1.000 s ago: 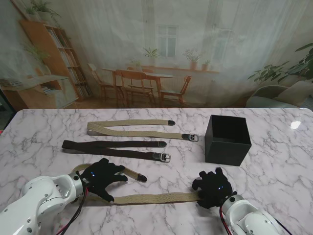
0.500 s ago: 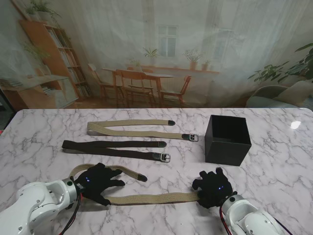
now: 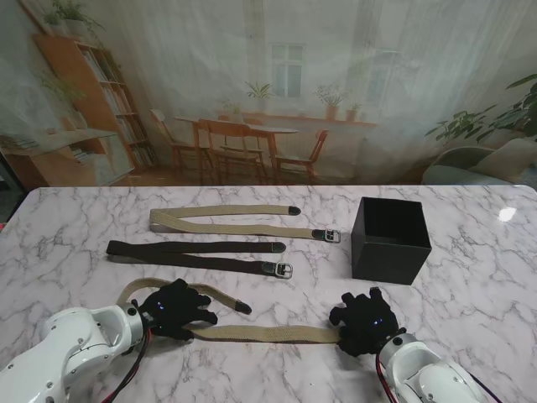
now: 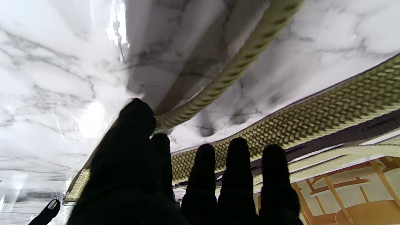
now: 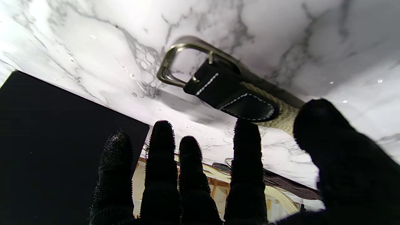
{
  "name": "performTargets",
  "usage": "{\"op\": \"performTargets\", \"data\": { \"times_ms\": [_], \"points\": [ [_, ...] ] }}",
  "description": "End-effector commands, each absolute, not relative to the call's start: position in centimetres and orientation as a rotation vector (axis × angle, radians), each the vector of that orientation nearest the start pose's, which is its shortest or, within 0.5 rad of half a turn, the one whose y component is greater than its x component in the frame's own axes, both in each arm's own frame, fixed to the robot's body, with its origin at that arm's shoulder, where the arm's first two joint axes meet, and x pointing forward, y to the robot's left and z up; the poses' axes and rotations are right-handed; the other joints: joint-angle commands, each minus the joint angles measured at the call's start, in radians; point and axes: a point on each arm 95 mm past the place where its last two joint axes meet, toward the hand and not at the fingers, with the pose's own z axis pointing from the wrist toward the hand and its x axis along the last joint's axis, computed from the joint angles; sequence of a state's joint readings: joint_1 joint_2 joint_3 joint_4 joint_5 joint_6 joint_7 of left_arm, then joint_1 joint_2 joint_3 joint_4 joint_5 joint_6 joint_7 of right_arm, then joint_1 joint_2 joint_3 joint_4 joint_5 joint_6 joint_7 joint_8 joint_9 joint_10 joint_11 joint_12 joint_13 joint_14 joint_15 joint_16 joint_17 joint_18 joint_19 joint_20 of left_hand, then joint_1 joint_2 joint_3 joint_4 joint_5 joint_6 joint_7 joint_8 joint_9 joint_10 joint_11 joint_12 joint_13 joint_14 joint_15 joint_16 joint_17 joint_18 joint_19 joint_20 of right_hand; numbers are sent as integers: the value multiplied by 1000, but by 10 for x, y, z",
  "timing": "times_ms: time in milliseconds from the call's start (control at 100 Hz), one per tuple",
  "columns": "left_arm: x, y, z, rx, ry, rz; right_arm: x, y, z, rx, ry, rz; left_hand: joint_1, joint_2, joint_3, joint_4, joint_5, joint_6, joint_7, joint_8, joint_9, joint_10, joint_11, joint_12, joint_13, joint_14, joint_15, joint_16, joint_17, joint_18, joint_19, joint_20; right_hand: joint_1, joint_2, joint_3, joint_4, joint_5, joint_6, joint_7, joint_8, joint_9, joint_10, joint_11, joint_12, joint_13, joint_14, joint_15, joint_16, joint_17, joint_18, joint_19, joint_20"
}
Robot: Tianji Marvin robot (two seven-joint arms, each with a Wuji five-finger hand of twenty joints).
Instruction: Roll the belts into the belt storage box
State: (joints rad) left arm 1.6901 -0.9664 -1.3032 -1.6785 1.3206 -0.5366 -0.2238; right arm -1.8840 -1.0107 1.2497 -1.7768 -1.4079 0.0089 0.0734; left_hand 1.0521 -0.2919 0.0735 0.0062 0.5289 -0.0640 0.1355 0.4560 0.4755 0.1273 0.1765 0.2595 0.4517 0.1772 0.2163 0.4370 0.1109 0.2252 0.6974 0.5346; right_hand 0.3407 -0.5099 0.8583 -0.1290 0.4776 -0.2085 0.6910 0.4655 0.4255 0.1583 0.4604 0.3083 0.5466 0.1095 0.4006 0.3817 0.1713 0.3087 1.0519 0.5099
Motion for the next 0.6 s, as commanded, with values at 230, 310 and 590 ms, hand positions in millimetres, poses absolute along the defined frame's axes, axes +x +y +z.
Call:
{"op": "performTargets", "data": {
  "times_ms": [230,310,590],
  "points": [
    [338,28,-371,-799,2294,-1218,289,-13,-397,1013,1892,1071,108,99,-10,-21,207,56,561,269,29,-3,36,51,28,-13,38,40,-6,-4,51,19,-86,80,-96,24,-75,134,-216,-97,-41,10,-5,7,-38,16,-30,-10,-31,24,-20,-6],
    [337,28,-366,-821,2271,-1260,289,-12,-395,1018,1876,1094,119,107,1,-22,190,94,578,323,30,-1,43,68,30,-16,43,50,-4,-4,56,21,-113,94,-121,22,-112,174,-242,-109,-49,10,-6,6,-47,18,-37,-13,-36,25,-25,-6],
    [330,27,-352,-859,2210,-1395,289,-6,-396,1031,1847,1138,124,97,14,-21,190,129,581,368,40,0,48,86,36,-13,48,62,-4,0,63,26,-97,78,-176,31,-172,187,-288,-135,-99,20,-18,-12,-74,22,-83,-40,-54,23,-51,-11]
  ]
}}
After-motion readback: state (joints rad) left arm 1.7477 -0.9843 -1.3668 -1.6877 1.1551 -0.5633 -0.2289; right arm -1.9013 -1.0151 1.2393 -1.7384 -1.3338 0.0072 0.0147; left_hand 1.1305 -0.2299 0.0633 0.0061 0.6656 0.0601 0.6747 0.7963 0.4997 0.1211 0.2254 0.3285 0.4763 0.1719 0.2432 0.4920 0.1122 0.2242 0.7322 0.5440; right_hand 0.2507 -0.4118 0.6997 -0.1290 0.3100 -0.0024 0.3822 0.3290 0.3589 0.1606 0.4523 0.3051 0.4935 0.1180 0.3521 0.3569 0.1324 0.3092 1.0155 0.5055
